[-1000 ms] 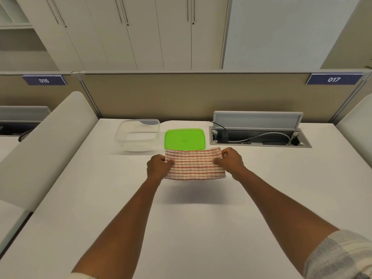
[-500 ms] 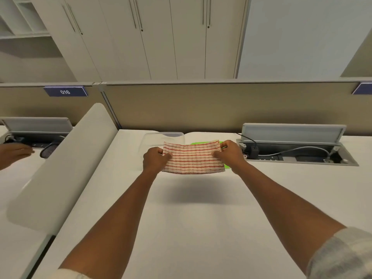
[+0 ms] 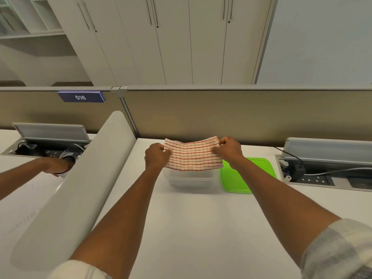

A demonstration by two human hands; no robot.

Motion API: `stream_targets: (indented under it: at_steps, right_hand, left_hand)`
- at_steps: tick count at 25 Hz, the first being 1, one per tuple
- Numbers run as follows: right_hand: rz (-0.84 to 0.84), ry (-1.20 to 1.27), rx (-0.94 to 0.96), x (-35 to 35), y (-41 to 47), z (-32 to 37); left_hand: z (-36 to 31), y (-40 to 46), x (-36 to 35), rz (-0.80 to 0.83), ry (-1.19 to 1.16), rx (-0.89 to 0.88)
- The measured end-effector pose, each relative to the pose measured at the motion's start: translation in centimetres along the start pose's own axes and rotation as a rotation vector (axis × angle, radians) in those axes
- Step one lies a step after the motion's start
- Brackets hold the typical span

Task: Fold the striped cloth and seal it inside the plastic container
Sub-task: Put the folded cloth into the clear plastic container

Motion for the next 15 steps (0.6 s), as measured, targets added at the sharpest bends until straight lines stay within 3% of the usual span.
stream_targets:
  at_steps: [8,15]
  right_hand:
    - [-0.01,-0.229,-0.017,-3.7,3.2,-0.2]
    - [-0.049,-0.555,0.101,-5.6,3.1,-0.1]
  left_hand:
    - [1.2,3.4,-2.3,0.036,0.085,-0.01]
    - [-0.1,2.6,-4.3,0.008,0.551,-0.231]
Point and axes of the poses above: each hand's wrist, its own y-axis towards the middle knuckle, its own x-axis out of the back of the hand, z = x × y, the point moved 5 cm from there along y, towards the middle knuckle, and after that the axes turned 6 degrees about z, right-handed, at the moved point
